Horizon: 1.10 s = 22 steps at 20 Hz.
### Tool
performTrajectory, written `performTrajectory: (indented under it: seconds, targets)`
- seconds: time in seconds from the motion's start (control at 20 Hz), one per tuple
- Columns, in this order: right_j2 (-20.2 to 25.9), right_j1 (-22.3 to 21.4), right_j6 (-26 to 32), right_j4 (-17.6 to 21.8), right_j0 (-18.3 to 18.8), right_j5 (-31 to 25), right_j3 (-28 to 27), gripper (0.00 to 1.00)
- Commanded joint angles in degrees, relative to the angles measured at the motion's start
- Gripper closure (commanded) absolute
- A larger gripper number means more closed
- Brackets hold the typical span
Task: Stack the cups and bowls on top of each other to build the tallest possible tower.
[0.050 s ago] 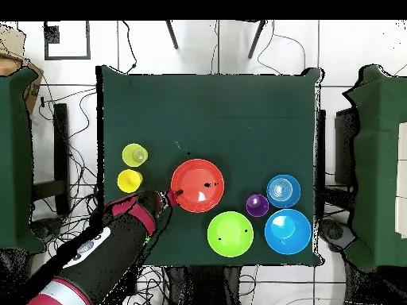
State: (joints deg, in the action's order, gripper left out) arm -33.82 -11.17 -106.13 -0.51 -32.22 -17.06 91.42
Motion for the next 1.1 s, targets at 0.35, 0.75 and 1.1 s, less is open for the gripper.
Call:
performTrajectory:
  seconds: [0.35,0.75,1.1]
  targets:
    - [6.71,1.9,-10.21,-2.82,0.29,-3.18,-2.67,1.0]
    - [6.66,1.91,-10.24,-2.84,0.23,-3.31,-2.65,1.0]
    - [6.79,1.84,-10.02,-2.72,0.26,-3.41,-2.62,0.0]
